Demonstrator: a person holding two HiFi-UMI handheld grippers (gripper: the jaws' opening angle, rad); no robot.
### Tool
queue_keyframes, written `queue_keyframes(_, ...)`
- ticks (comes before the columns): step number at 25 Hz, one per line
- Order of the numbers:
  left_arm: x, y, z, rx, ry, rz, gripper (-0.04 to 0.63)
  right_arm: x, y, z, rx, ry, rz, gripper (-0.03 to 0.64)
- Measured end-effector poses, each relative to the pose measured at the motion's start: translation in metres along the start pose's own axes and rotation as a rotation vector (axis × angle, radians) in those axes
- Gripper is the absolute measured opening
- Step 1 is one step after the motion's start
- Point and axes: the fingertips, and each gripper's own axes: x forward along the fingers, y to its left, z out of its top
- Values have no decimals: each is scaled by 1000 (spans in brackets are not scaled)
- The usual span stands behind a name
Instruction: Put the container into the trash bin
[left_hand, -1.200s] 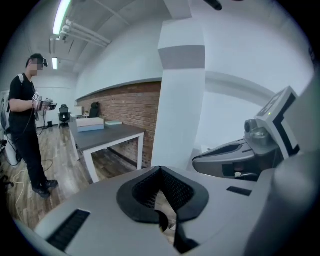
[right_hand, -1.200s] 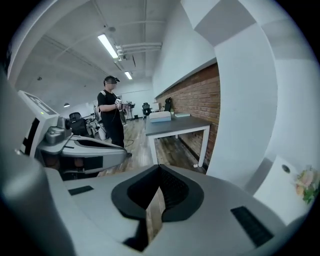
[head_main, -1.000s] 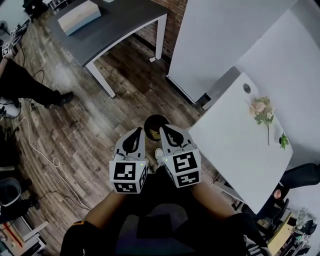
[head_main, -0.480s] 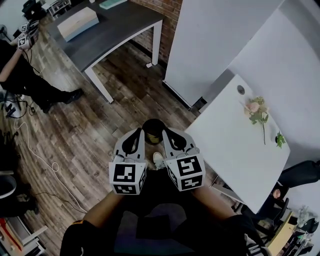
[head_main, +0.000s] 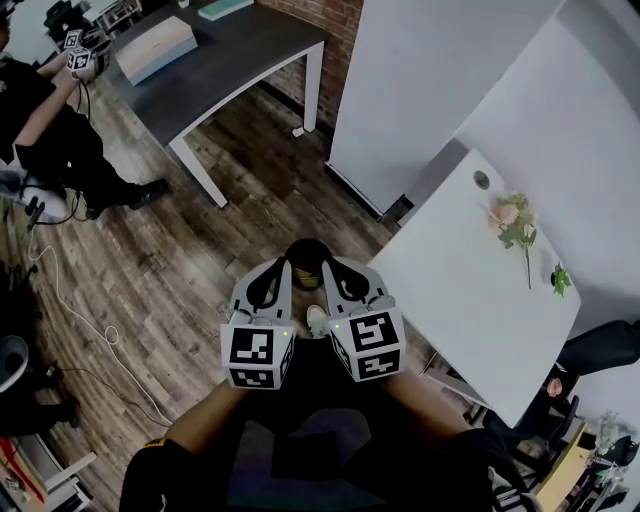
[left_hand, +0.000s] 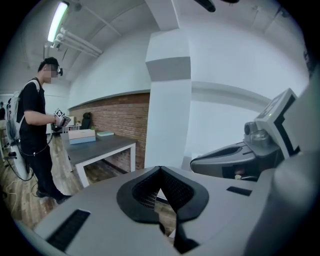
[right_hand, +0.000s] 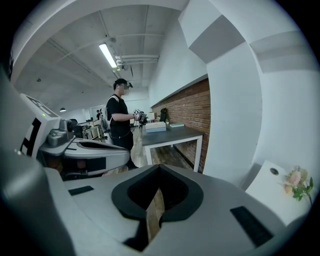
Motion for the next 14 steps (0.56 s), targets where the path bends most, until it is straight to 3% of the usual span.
queue_keyframes(14,6,1,-4,-2,10,4,8,5,-4,-2,-2,11,3,12)
